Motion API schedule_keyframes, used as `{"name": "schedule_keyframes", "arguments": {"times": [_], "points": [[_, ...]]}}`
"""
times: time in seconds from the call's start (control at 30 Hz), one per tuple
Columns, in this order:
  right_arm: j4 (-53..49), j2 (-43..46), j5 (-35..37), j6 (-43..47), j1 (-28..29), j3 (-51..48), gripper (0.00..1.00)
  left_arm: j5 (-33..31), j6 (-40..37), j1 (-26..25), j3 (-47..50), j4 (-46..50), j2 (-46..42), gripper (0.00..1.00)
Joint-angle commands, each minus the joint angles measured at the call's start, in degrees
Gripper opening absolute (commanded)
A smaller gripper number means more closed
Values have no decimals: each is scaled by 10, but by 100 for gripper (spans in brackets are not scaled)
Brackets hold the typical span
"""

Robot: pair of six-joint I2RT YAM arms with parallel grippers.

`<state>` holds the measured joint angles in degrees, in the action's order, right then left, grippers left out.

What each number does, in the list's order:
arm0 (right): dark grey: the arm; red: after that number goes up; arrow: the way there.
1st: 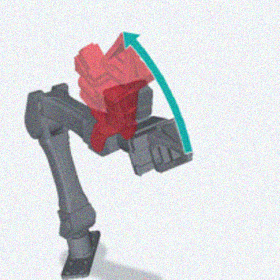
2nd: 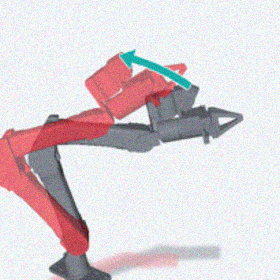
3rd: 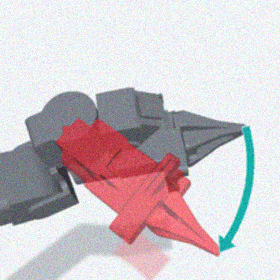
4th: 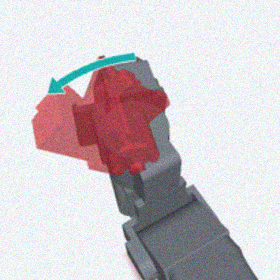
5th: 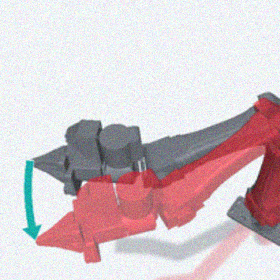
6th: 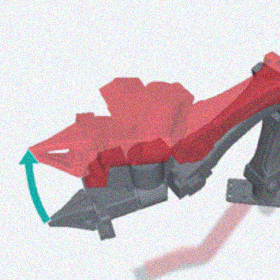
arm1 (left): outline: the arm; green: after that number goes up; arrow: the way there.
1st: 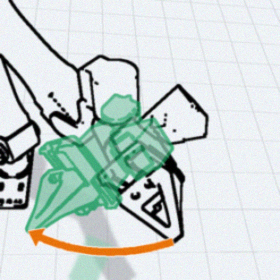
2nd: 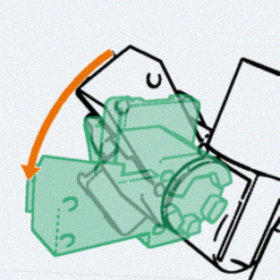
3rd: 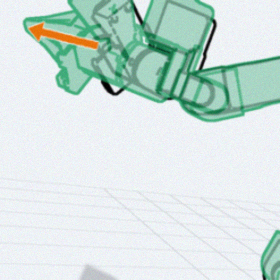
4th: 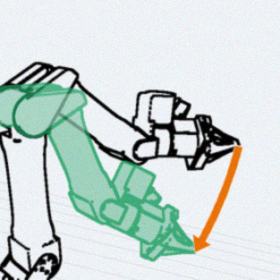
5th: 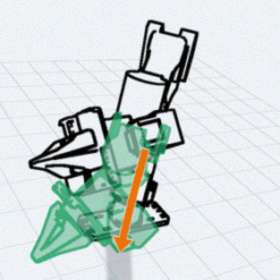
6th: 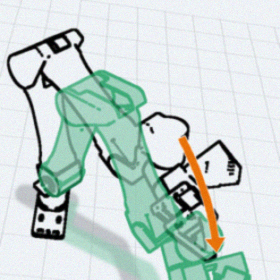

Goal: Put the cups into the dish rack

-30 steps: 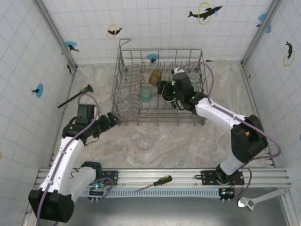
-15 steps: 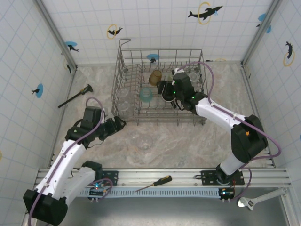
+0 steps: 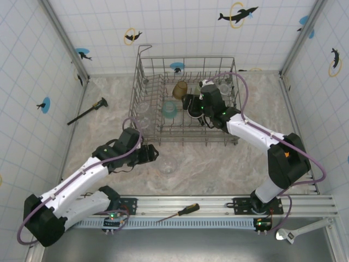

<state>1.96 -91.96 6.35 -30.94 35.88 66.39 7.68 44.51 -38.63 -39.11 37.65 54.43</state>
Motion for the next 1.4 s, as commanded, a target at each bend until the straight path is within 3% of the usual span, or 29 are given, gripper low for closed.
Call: {"name": "schedule_keyframes", "arguments": {"times": [0.0, 0.5, 0.7, 1.2, 1.37], "points": [[20, 12, 2, -4, -5, -19, 100, -52, 18, -25, -1, -10, 15, 80], [20, 34, 0, -6, -18, -46, 100, -74, 33, -87, -12, -60, 67, 68], [20, 35, -6, -7, -22, -48, 100, -69, 27, -97, -15, -58, 84, 51], [36, 42, -12, -11, -27, -51, 100, -76, 7, -127, -17, -60, 115, 38], [36, 49, -11, -11, -29, -56, 100, -90, 5, -139, -15, -61, 123, 26]]}}
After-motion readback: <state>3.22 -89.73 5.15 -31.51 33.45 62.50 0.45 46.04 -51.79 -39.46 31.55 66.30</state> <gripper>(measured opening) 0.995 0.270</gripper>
